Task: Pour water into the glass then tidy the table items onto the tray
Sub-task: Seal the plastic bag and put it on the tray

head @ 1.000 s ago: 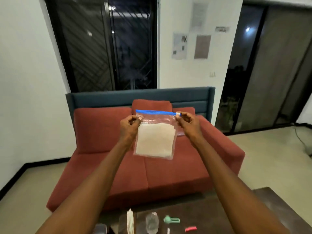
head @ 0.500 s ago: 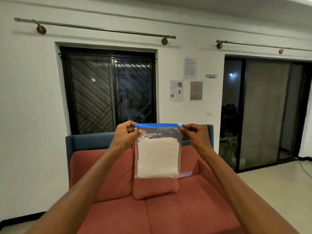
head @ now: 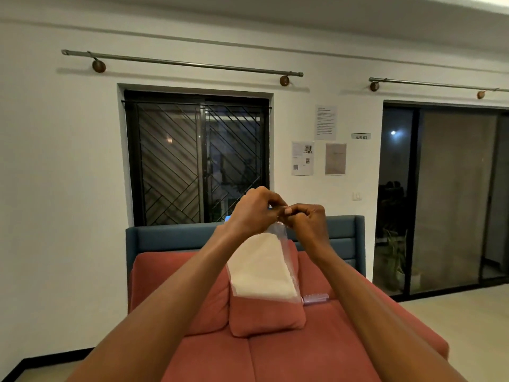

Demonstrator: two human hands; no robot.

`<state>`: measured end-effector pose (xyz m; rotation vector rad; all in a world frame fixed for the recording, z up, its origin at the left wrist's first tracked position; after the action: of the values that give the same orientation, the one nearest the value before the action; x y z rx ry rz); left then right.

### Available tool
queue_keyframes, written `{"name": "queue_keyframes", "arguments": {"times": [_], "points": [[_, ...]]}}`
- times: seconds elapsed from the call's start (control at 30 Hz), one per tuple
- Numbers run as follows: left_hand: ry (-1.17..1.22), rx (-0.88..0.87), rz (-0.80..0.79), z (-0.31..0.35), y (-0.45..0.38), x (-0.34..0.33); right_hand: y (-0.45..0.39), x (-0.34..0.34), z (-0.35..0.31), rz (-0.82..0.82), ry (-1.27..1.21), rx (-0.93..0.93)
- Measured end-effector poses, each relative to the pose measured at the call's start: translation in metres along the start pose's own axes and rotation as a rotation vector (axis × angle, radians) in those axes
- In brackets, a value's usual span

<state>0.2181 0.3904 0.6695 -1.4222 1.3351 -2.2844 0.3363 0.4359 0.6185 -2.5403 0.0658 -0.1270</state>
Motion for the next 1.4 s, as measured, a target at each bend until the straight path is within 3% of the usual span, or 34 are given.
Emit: {"name": "queue_keyframes", "arguments": {"times": [0.27,0.47,0.53,0.63,0.77,1.07,1.27,1.4], "points": [[0.214,0.077,-0.008,-0.015,0.018,0.007,0.013,-0.004,-0.001,-0.051,-0.025,0.034],[0.168,0.113,0.047,-0.017,0.032,0.016,0.018,-0.01,-0.018,-0.023,0.411,0.279],[0.16,0.129,0.023,-0.018,0.038,0.016,0.022,-0.02,-0.021,-0.124,0.555,0.361],[0.188,0.164,-0.071,-0.021,0.043,0.012,0.026,-0.03,-0.013,-0.348,0.505,0.302],[0.178,0.152,-0.207,-0.016,0.05,0.003,0.037,-0.029,-0.015,-0.443,0.455,0.337],[0.221,0.108,-0.274,-0.006,0.066,-0.008,0.054,-0.008,-0.018,-0.425,0.391,0.412],[0.125,0.216,-0.294,-0.029,0.1,0.0,0.039,0.046,-0.012,-0.25,0.407,0.354],[0.074,0.253,-0.269,-0.04,0.12,0.008,0.038,0.062,-0.001,-0.247,0.481,0.361]]}}
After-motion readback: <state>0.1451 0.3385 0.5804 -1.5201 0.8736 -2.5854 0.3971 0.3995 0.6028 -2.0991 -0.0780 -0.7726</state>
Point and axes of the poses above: each hand's wrist, its own y-axis away from the middle knuckle, its own x-axis out of the back of the hand, z = x × y, the point moved 8 cm from there along -y, towards the middle knuckle, and after that the axes turned 8 degrees about -x, right-handed, at the moved point
